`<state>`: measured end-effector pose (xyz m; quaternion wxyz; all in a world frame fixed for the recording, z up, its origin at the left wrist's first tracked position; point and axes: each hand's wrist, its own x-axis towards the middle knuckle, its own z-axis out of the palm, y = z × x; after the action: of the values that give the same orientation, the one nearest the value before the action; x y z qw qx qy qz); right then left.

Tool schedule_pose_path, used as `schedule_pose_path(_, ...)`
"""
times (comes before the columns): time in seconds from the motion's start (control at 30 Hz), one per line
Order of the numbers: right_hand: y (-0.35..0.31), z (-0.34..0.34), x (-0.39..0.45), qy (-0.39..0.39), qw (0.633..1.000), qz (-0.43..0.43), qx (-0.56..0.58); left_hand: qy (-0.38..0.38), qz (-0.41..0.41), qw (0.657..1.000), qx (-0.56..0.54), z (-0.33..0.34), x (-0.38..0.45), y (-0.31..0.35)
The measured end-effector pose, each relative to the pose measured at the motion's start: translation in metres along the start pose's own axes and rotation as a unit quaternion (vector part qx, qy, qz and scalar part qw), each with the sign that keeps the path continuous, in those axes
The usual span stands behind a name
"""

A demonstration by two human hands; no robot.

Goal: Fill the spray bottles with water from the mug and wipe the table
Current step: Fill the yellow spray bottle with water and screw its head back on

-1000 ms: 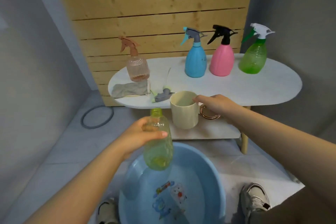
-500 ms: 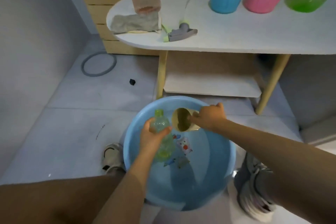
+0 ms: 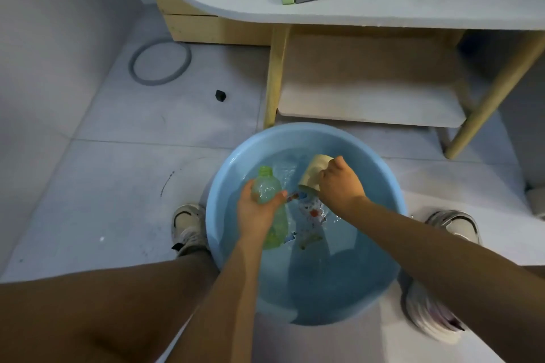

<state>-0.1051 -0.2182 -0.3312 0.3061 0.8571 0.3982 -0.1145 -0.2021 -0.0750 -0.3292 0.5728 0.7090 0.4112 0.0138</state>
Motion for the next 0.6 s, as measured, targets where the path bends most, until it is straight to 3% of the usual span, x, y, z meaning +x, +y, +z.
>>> schedule_pose_path(0.17,-0.014,0.015,0.002,-0.013,1.000,-0.005,0.002,0.019,0.019,1.000,-0.003,0.001,-0.002,-0.002)
schedule_pose_path(0.37,-0.003,0.013,-0.009,-0.044,0.982,0.057,0.174,0.034,0.061,0.998,-0.004,0.002,-0.008,0.003)
schedule_pose_path(0.43,0.006,0.012,-0.011,-0.073,0.960,0.108,0.249,0.031,0.067,0.997,-0.009,0.001,-0.009,0.006)
schedule_pose_path(0.6,0.035,0.015,-0.016,-0.120,0.861,0.177,0.462,0.031,0.090,0.995,0.001,0.000,-0.013,0.006)
